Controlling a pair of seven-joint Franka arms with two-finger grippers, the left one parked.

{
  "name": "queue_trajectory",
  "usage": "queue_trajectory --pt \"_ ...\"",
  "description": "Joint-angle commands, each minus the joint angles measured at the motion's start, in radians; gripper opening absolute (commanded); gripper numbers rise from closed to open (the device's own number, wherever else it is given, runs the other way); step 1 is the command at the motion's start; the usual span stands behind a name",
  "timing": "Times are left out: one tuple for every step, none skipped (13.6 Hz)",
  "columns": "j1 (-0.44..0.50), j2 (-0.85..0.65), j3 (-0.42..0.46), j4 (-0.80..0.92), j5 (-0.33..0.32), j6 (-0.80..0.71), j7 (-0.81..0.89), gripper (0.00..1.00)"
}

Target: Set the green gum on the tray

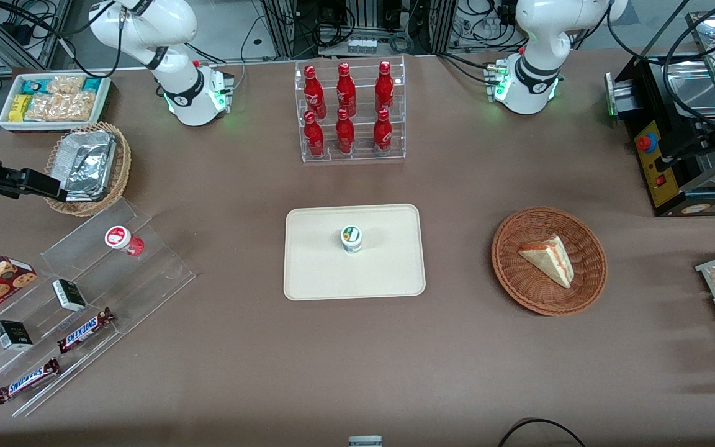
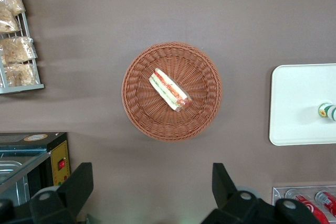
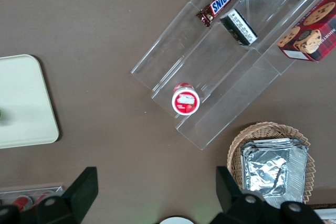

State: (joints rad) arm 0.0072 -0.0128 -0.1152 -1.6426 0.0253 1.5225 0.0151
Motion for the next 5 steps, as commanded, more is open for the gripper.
queue_trajectory --pt "-0.039 -0.004 0.047 0.024 -0.002 -0.018 -0.007 1.00" --pt "-0.058 -0.004 0.067 0.026 -0.002 -0.018 -0.007 1.00" --pt "-0.059 -0.004 0.069 0.026 -0.001 -0.016 -0.007 1.00" --pt "-0.055 -0.004 0.069 0.027 -0.004 -0.016 -0.004 1.00" --pt "-0.049 -0.003 0.069 0.029 -0.007 -0.016 -0.001 1.00"
